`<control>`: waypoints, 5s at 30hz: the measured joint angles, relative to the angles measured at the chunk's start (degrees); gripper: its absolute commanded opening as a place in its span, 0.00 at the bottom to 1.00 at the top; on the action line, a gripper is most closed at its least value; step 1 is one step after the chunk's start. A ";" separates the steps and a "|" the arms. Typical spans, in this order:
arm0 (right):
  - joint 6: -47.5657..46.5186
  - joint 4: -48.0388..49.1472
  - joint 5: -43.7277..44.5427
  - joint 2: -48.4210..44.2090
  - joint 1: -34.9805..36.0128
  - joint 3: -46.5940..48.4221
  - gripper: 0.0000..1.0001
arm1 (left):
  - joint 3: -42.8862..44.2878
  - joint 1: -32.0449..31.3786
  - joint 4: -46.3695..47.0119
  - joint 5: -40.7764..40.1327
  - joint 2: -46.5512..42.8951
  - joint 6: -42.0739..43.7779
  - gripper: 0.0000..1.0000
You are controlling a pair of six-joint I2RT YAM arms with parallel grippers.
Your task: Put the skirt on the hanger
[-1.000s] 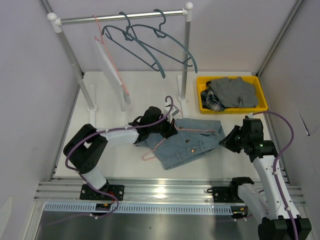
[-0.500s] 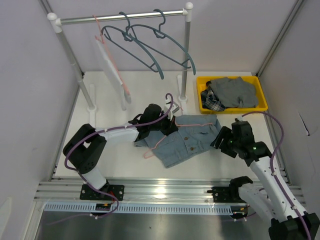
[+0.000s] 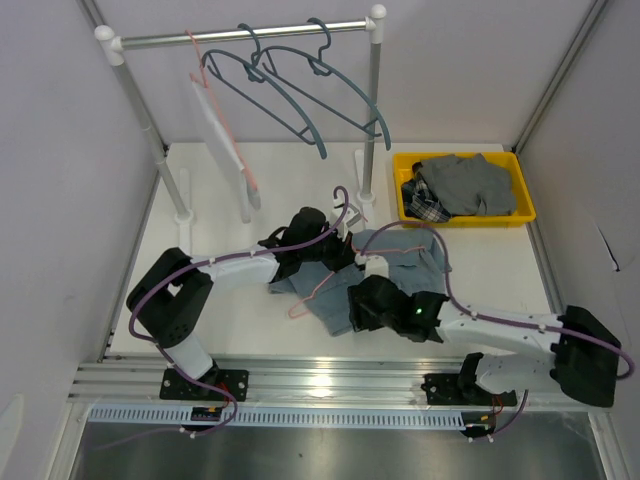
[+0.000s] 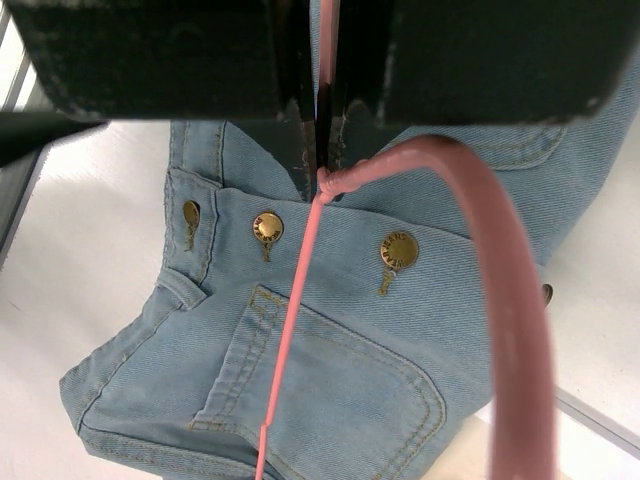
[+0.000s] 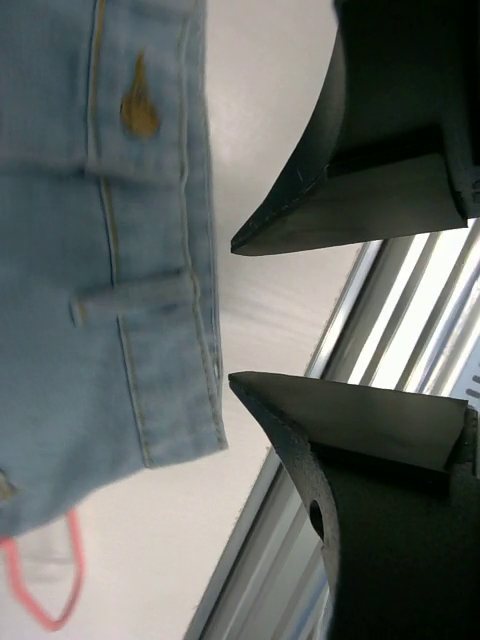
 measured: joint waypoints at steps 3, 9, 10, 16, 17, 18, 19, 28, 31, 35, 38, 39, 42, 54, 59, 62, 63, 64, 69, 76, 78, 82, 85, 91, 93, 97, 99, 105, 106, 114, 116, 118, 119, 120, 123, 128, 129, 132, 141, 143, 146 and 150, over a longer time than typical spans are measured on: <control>-1.68 3.32 1.84 6.71 5.18 1.40 0.59 | 0.31 0.00 -0.44 0.00 0.02 0.00 0.00; -3.89 7.21 5.95 15.23 11.28 5.49 0.64 | 0.72 0.00 -1.38 0.02 0.11 0.02 0.00; -4.09 7.45 6.56 16.02 11.98 6.08 0.64 | 0.83 0.00 -1.53 0.02 0.17 0.02 0.00; -4.24 8.26 9.01 20.70 15.17 8.76 0.63 | 1.53 0.00 -2.36 0.04 0.42 0.07 0.00; -4.15 8.22 9.29 21.70 15.50 9.16 0.61 | 1.60 0.00 -2.51 0.04 0.42 0.07 0.00; -4.11 8.20 9.53 22.40 15.65 9.33 0.58 | 1.73 0.00 -2.69 0.07 0.44 0.07 0.00; -4.02 8.20 9.79 23.23 15.82 9.46 0.55 | 1.86 0.00 -2.80 0.11 0.48 0.07 0.00; -3.15 5.22 11.74 26.12 16.26 11.32 0.08 | 2.56 0.00 -3.50 0.20 0.76 0.22 0.00; -2.84 1.86 11.80 26.18 16.74 14.38 0.06 | 2.82 -0.02 -3.85 0.02 0.76 0.26 0.00; -1.57 -1.36 11.32 26.18 17.84 17.94 0.06 | 3.61 -0.04 -4.48 -0.79 0.85 0.28 0.00; -0.28 -3.80 11.13 26.18 19.15 18.97 0.06 | 4.04 -0.09 -5.03 -1.88 0.85 0.28 0.00; 0.13 -4.46 11.08 26.16 19.63 19.06 0.06 | 4.24 -0.09 -5.18 -2.16 0.85 0.28 0.00; 1.53 -6.71 10.91 25.77 20.83 19.06 0.06 | 4.55 -0.13 -5.40 -2.99 0.85 0.28 0.00; 6.27 -10.91 10.86 17.90 23.74 17.00 0.06 | 5.31 -0.28 -6.38 -5.75 0.87 0.44 0.00; 7.74 -12.26 10.12 17.31 25.66 15.54 0.06 | 5.31 -0.28 -6.60 -6.54 0.85 0.42 0.00; 8.50 -12.85 9.64 16.96 26.43 14.97 0.05 | 5.31 -0.28 -6.80 -7.02 0.85 0.42 0.00; 8.83 -13.03 9.57 16.79 26.80 14.93 0.05 | 5.31 -0.28 -6.82 -7.13 0.85 0.42 0.00; 9.09 -13.14 9.55 16.61 27.26 14.84 0.05 | 5.31 -0.28 -6.84 -7.32 0.83 0.42 0.00; 10.40 -13.31 9.31 16.44 29.11 13.73 0.06 | 5.31 -0.28 -6.93 -8.15 0.26 0.37 0.00; 11.10 -13.35 9.25 16.44 31.12 13.49 0.07 | 5.29 -0.28 -6.45 -9.55 -1.22 -0.15 0.00; 11.43 -13.35 9.27 16.44 31.15 13.49 0.10 | 5.20 -0.28 -6.14 -10.16 -1.51 -0.39 0.00; 11.50 -13.27 9.22 15.91 31.15 13.07 0.09 | 4.13 -0.31 -5.55 -10.64 -2.34 -0.61 0.00; 11.47 -13.16 9.01 15.72 31.17 12.81 0.07 | 2.84 -0.31 -4.81 -11.50 -3.45 -0.59 0.00; 11.74 -12.28 8.81 14.29 31.61 10.80 0.08 | 2.45 -0.31 -4.72 -12.66 -4.28 -0.59 0.00; 12.09 -12.22 8.79 13.38 31.71 9.79 0.08 | 2.12 -0.33 -4.66 -13.16 -4.79 -0.59 0.00; 13.25 -12.11 8.57 12.04 31.74 7.91 0.07 | 1.20 -0.37 -4.79 -14.67 -6.71 -0.61 0.00; 13.68 -12.02 8.55 11.41 31.74 7.06 0.07 | 1.07 -0.37 -5.03 -15.13 -7.54 -0.59 0.00; 14.08 -11.93 8.39 9.51 31.76 5.70 0.11 | 1.09 -0.61 -6.16 -15.32 -9.18 -0.59 0.00; 14.05 -11.85 8.39 9.49 31.76 5.70 0.11 | 1.09 -0.83 -6.54 -15.37 -9.66 -0.57 0.00; 13.07 -10.99 8.13 9.46 32.13 5.70 0.32 | 2.03 -4.17 -10.43 -16.59 -15.87 -0.02 0.00; 12.92 -10.99 7.96 9.18 32.24 5.70 0.42 | 2.93 -5.07 -11.10 -16.74 -17.33 0.11 0.00; 12.70 -10.99 7.91 8.33 32.35 5.70 0.42 | 4.11 -5.81 -11.80 -16.96 -18.58 0.28 0.00; 12.59 -11.04 7.93 7.69 32.37 5.70 0.42 | 4.66 -6.03 -12.02 -16.96 -18.97 0.46 0.00; 12.59 -11.10 7.96 6.88 32.37 5.70 0.40 | 5.11 -6.21 -12.11 -16.96 -19.19 0.52 0.00; 12.41 -11.19 7.96 4.81 32.17 5.70 0.36 | 5.46 -6.32 -12.20 -16.98 -19.10 0.52 0.00; 12.28 -11.56 8.00 3.19 31.23 5.70 0.39 | 3.65 -6.32 -11.47 -18.25 -18.82 0.46 0.00; 12.31 -11.72 8.02 3.10 31.06 5.70 0.39 | 3.56 -6.32 -11.61 -18.51 -18.82 0.46 0.00; 12.20 -12.92 7.98 1.81 29.99 5.77 0.41 | 3.58 -6.43 -11.96 -18.51 -19.34 0.39 0.00; 4.44 -16.20 5.99 -12.96 11.39 16.24 0.43 | 10.34 -6.69 -20.85 -15.91 -26.18 -2.14 0.00; 1.97 -15.89 4.15 -16.81 4.48 19.50 0.42 | 10.91 -6.69 -22.05 -15.21 -28.83 -3.04 0.00; -0.55 -15.96 2.67 -19.50 -4.17 22.84 0.42 | 13.05 -6.67 -25.03 -15.02 -31.56 -3.80 0.00; -3.23 -16.96 -0.52 -20.44 -14.10 26.01 0.43 | 18.29 -6.69 -30.47 -15.02 -32.83 -4.70 0.00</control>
